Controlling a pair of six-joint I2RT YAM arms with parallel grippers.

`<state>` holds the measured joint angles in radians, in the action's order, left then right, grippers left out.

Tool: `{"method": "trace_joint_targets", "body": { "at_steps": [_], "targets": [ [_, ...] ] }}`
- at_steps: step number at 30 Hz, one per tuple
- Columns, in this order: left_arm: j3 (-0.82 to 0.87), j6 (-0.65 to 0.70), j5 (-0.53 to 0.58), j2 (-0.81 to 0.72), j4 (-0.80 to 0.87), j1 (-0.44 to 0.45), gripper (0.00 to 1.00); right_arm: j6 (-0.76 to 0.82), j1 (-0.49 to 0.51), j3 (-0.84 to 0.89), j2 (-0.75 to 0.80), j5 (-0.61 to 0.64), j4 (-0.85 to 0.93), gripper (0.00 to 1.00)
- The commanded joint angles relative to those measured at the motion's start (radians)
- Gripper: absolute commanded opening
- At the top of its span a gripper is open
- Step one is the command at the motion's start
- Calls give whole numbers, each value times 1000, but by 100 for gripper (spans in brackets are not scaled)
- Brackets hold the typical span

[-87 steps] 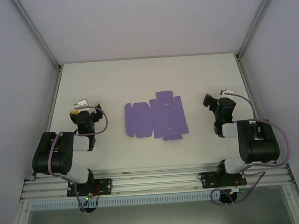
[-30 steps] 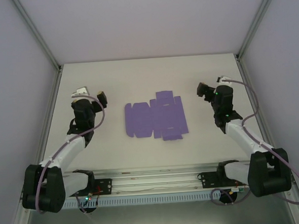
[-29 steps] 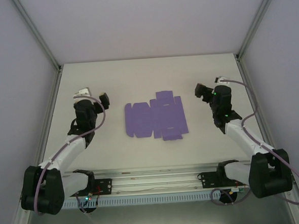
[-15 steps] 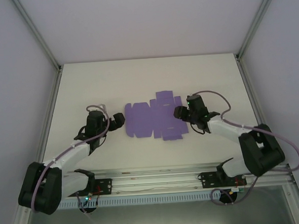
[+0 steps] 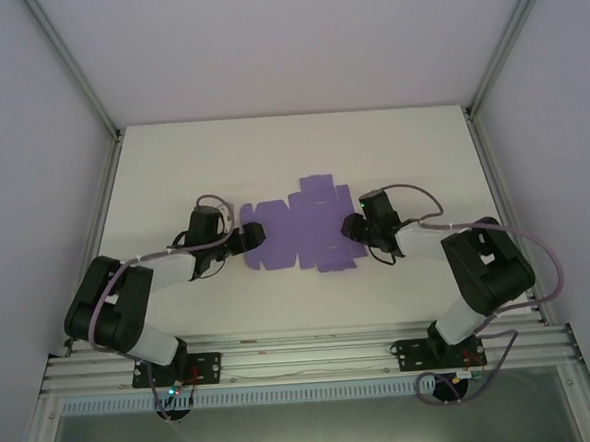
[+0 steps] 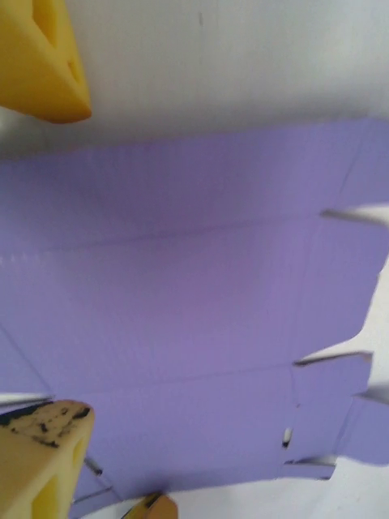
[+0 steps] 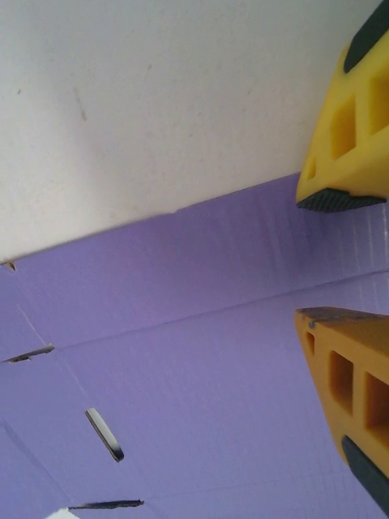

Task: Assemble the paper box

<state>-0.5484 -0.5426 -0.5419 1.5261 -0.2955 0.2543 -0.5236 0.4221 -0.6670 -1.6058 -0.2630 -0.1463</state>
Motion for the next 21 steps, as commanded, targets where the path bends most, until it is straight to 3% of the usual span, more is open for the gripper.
{"method": "trace_joint_targets", "body": {
  "at_steps": [1,12,18,21],
  "targets": [
    [-28,-4,-85,54,-76,7,82,-26,-2,36,-57,6,52,38],
    [8,-144,-219,184,-463,5,58,6,-3,77,-8,-21,-2,39],
    [9,-174,-231,189,-504,6,25,23,-15,86,50,-22,10,39],
    [16,-154,-210,126,-468,6,9,32,-46,89,121,-47,27,46]
  ]
}}
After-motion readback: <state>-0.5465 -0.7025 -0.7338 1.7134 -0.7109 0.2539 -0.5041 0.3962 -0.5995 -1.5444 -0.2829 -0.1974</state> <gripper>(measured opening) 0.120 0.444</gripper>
